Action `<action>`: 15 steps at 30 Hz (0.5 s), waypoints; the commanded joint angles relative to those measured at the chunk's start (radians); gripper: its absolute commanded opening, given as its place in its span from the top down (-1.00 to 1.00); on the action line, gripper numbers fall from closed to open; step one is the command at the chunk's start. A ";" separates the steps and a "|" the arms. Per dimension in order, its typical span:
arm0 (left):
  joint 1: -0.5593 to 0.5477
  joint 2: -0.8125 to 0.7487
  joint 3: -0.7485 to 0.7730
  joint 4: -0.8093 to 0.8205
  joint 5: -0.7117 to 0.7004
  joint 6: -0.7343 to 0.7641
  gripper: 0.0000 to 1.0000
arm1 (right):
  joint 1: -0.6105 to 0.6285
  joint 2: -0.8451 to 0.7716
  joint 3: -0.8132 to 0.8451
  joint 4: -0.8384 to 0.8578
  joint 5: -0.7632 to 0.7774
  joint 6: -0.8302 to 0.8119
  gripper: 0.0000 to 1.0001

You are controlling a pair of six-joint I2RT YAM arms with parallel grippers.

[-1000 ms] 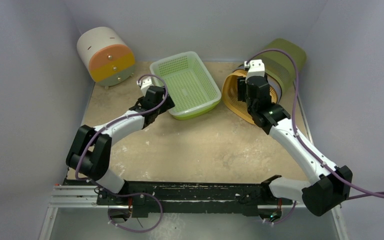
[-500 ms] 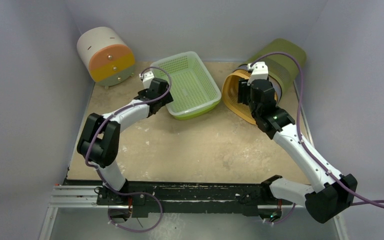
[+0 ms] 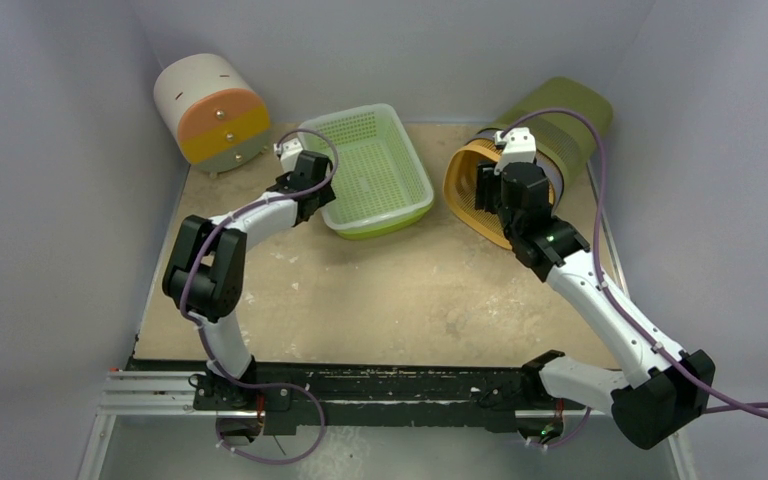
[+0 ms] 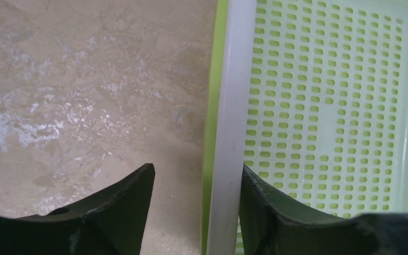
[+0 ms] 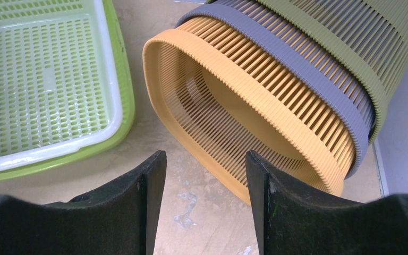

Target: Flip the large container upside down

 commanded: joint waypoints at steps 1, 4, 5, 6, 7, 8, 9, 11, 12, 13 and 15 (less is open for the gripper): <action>0.039 0.032 0.120 -0.051 -0.074 0.081 0.00 | -0.004 -0.042 -0.007 0.042 -0.002 0.026 -0.17; 0.066 0.069 0.220 -0.133 -0.124 0.144 0.00 | -0.004 -0.037 -0.010 0.044 -0.012 0.032 -0.17; 0.077 0.079 0.248 -0.156 -0.139 0.164 0.00 | -0.004 -0.034 -0.011 0.043 -0.015 0.035 -0.16; 0.087 0.085 0.272 -0.174 -0.146 0.182 -0.01 | -0.004 -0.032 -0.012 0.042 -0.017 0.036 -0.16; 0.096 0.091 0.291 -0.193 -0.155 0.198 -0.02 | -0.004 -0.031 -0.014 0.045 -0.018 0.037 -0.16; 0.103 0.094 0.305 -0.205 -0.165 0.215 -0.02 | -0.004 -0.030 -0.014 0.046 -0.021 0.037 -0.16; 0.109 0.099 0.321 -0.217 -0.174 0.231 -0.03 | -0.004 -0.028 -0.015 0.049 -0.023 0.038 -0.16; 0.117 0.108 0.341 -0.239 -0.203 0.262 -0.05 | -0.004 -0.021 -0.015 0.054 -0.029 0.039 -0.16; 0.118 0.112 0.349 -0.245 -0.221 0.278 -0.06 | -0.004 -0.019 -0.013 0.056 -0.032 0.040 -0.16; 0.118 0.115 0.355 -0.247 -0.242 0.299 -0.06 | -0.004 -0.015 -0.012 0.060 -0.032 0.041 -0.16; 0.120 0.126 0.373 -0.255 -0.293 0.338 -0.07 | -0.004 -0.009 -0.012 0.062 -0.036 0.042 -0.15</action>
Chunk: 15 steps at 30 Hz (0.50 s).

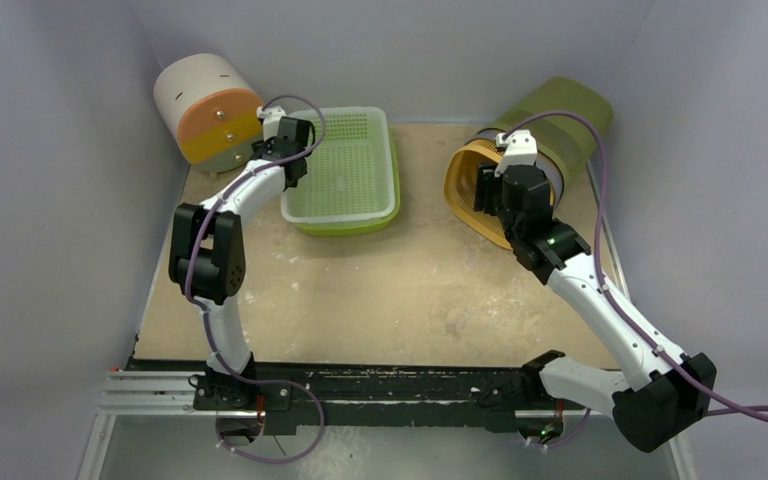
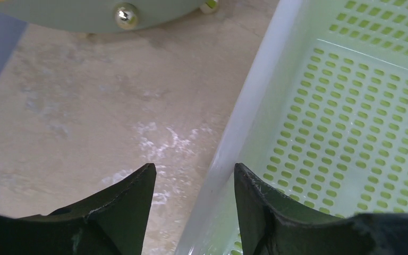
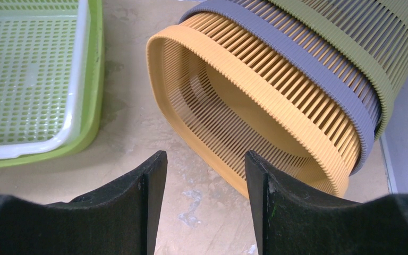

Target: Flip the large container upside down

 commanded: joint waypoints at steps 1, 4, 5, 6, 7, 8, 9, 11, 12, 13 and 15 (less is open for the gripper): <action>0.011 0.022 0.072 -0.048 -0.173 0.132 -0.07 | -0.005 0.009 0.006 0.058 -0.014 0.019 -0.15; 0.015 0.027 0.101 -0.078 -0.217 0.162 -0.10 | -0.004 0.015 -0.003 0.063 -0.016 0.022 -0.15; 0.015 0.018 0.103 -0.082 -0.226 0.165 -0.10 | -0.004 0.019 -0.005 0.064 -0.017 0.021 -0.15; 0.015 0.002 0.097 -0.079 -0.232 0.168 -0.12 | -0.004 0.023 -0.007 0.064 -0.019 0.022 -0.15; 0.015 -0.016 0.090 -0.073 -0.237 0.171 -0.16 | -0.005 0.027 -0.007 0.063 -0.020 0.023 -0.15; 0.015 -0.038 0.085 -0.072 -0.240 0.172 -0.23 | -0.004 0.031 -0.007 0.063 -0.019 0.023 -0.15; 0.014 -0.060 0.083 -0.077 -0.235 0.170 -0.30 | -0.005 0.035 -0.005 0.062 -0.019 0.023 -0.15; 0.010 -0.117 0.080 -0.088 -0.204 0.164 -0.42 | -0.004 0.040 -0.006 0.065 -0.019 0.023 -0.16; 0.009 -0.148 0.070 -0.086 -0.178 0.159 -0.46 | -0.004 0.042 -0.005 0.069 -0.019 0.025 -0.16; 0.005 -0.181 0.057 -0.078 -0.148 0.155 -0.47 | -0.004 0.046 -0.005 0.073 -0.019 0.025 -0.17; -0.014 -0.249 0.020 -0.059 -0.092 0.139 -0.48 | -0.004 0.052 -0.007 0.077 -0.018 0.026 -0.18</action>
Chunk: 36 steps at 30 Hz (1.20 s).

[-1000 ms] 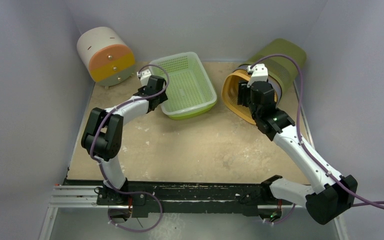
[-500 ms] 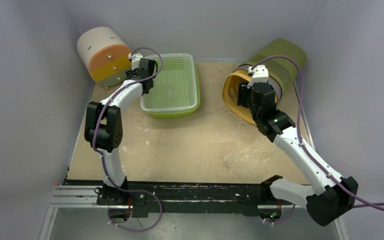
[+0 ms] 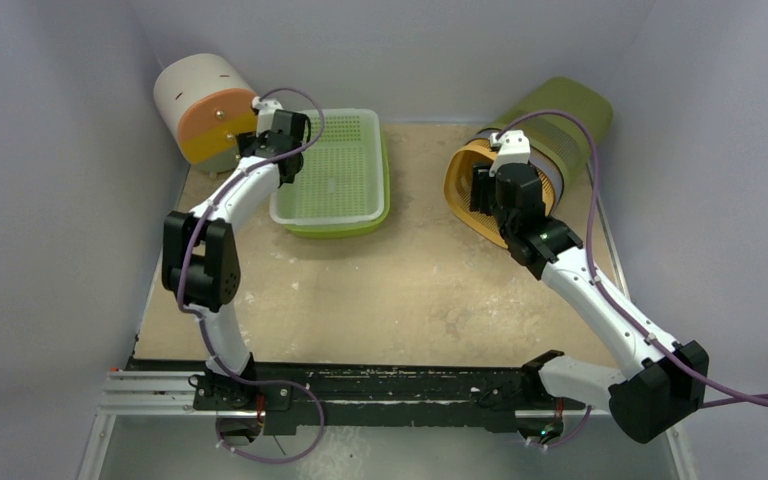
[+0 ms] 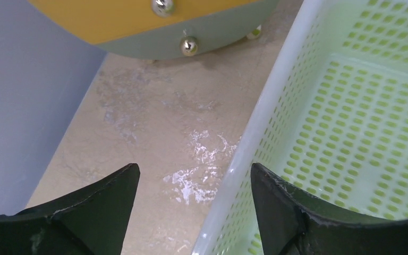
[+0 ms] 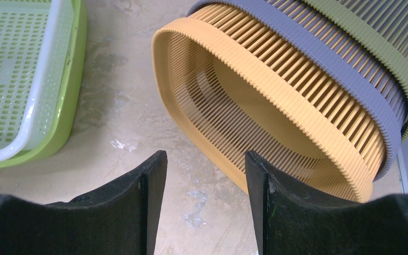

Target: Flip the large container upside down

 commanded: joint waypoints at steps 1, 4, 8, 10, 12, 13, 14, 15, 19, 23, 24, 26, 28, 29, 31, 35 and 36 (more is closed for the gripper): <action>-0.035 -0.223 -0.033 0.038 0.081 -0.008 -0.48 | -0.004 0.008 -0.005 0.059 -0.010 0.018 -0.18; -0.118 -0.304 -0.089 0.048 0.176 -0.038 -0.40 | -0.004 0.019 -0.009 0.059 -0.006 0.024 -0.18; -0.229 -0.355 -0.193 0.160 0.403 -0.090 -0.42 | -0.004 0.027 -0.012 0.056 -0.007 0.038 -0.26; -0.260 -0.351 -0.218 0.221 0.493 -0.112 -0.46 | -0.004 0.034 -0.007 0.043 0.021 0.050 -0.33; -0.287 -0.327 -0.224 0.253 0.513 -0.124 -0.47 | -0.004 0.040 0.008 0.015 0.046 0.071 -0.39; -0.301 -0.310 -0.221 0.263 0.515 -0.126 -0.47 | -0.004 0.040 0.013 0.009 0.058 0.080 -0.43; -0.318 -0.283 -0.216 0.268 0.512 -0.128 -0.47 | -0.004 0.039 0.015 0.005 0.067 0.085 -0.47; -0.332 -0.264 -0.210 0.272 0.504 -0.129 -0.47 | -0.004 0.037 0.016 0.004 0.076 0.090 -0.49; -0.385 -0.185 -0.191 0.301 0.411 -0.139 -0.53 | -0.006 0.030 0.018 0.004 0.091 0.095 -0.57; -0.412 -0.108 -0.157 0.315 0.339 -0.163 -0.54 | -0.009 0.033 0.019 0.004 0.082 0.096 -0.58; -0.415 -0.094 -0.154 0.322 0.330 -0.171 -0.55 | -0.009 0.033 0.018 0.005 0.082 0.093 -0.58; -0.420 -0.064 -0.149 0.343 0.326 -0.186 -0.55 | -0.010 0.032 0.015 0.005 0.085 0.088 -0.58; -0.421 -0.033 -0.146 0.364 0.333 -0.201 -0.56 | -0.012 0.029 0.011 0.005 0.088 0.083 -0.59; -0.424 -0.018 -0.142 0.368 0.334 -0.206 -0.56 | -0.013 0.027 0.009 0.006 0.087 0.080 -0.59; -0.425 0.011 -0.129 0.369 0.319 -0.213 -0.56 | -0.015 0.022 0.004 0.007 0.084 0.077 -0.59; -0.427 0.058 -0.101 0.330 0.249 -0.195 -0.57 | -0.016 0.011 -0.006 0.011 0.076 0.073 -0.59; -0.426 0.074 -0.093 0.313 0.236 -0.187 -0.57 | -0.016 0.009 -0.008 0.012 0.075 0.071 -0.59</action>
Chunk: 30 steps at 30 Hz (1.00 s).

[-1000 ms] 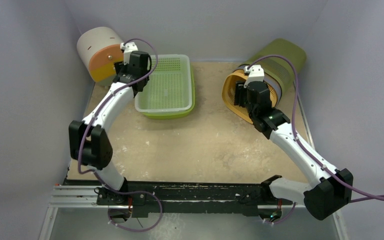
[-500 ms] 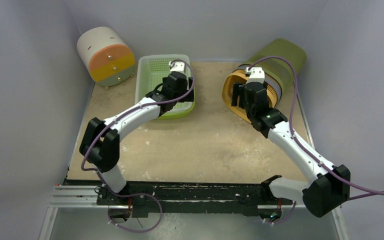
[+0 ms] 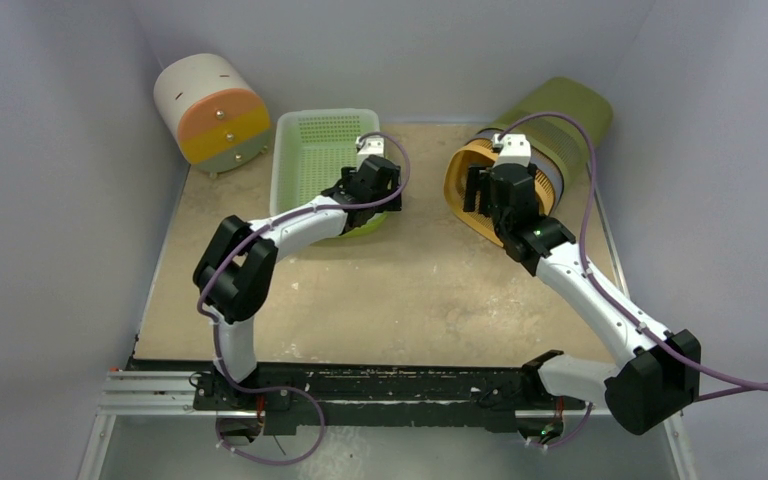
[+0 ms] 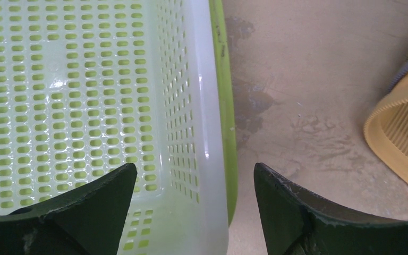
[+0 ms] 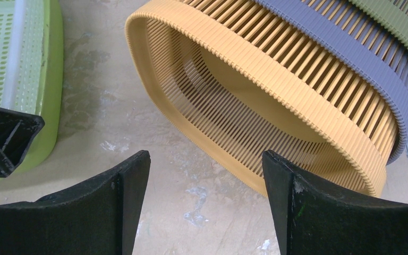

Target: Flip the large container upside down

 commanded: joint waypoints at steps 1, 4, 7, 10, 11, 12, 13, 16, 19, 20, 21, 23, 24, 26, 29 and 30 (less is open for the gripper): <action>-0.005 0.046 0.072 -0.001 -0.091 0.007 -0.58 | -0.006 -0.035 0.004 0.016 0.017 -0.006 -0.59; -0.004 0.092 0.103 -0.061 -0.111 0.024 -0.59 | -0.007 -0.037 -0.003 0.025 0.013 -0.010 -0.59; -0.005 0.130 0.136 -0.144 -0.158 0.045 -0.60 | -0.007 -0.033 -0.007 0.029 0.003 -0.006 -0.59; -0.005 0.130 0.136 -0.209 -0.222 0.066 -0.60 | -0.007 -0.031 -0.008 0.033 -0.005 -0.007 -0.59; -0.005 0.123 0.131 -0.224 -0.244 0.072 -0.60 | -0.007 -0.028 -0.008 0.035 -0.008 -0.009 -0.59; -0.005 0.113 0.122 -0.237 -0.266 0.080 -0.61 | -0.007 -0.027 -0.006 0.035 -0.011 -0.010 -0.59; -0.004 0.102 0.113 -0.247 -0.288 0.089 -0.61 | -0.007 -0.026 -0.006 0.036 -0.015 -0.010 -0.59; -0.002 0.068 0.090 -0.269 -0.346 0.118 -0.62 | -0.007 -0.022 -0.007 0.043 -0.032 -0.008 -0.58; 0.006 0.058 0.077 -0.291 -0.394 0.147 -0.63 | -0.007 -0.015 -0.006 0.045 -0.046 -0.004 -0.57; 0.007 0.058 0.076 -0.300 -0.409 0.155 -0.63 | -0.007 -0.014 -0.006 0.043 -0.048 -0.002 -0.57; 0.008 0.058 0.074 -0.310 -0.424 0.162 -0.63 | -0.007 -0.013 -0.007 0.043 -0.050 0.000 -0.57; 0.010 0.057 0.067 -0.323 -0.450 0.173 -0.65 | -0.007 -0.011 -0.009 0.045 -0.056 0.002 -0.56; 0.011 0.054 0.061 -0.327 -0.465 0.178 -0.66 | -0.007 -0.010 -0.010 0.047 -0.061 0.003 -0.57; 0.015 0.051 0.048 -0.342 -0.501 0.179 -0.67 | -0.007 -0.006 -0.009 0.047 -0.073 0.004 -0.56; 0.033 0.058 0.039 -0.382 -0.580 0.149 -0.73 | -0.007 0.005 -0.003 0.048 -0.084 0.004 -0.56; 0.042 0.064 0.038 -0.401 -0.603 0.135 -0.75 | -0.007 0.008 -0.002 0.048 -0.084 0.005 -0.56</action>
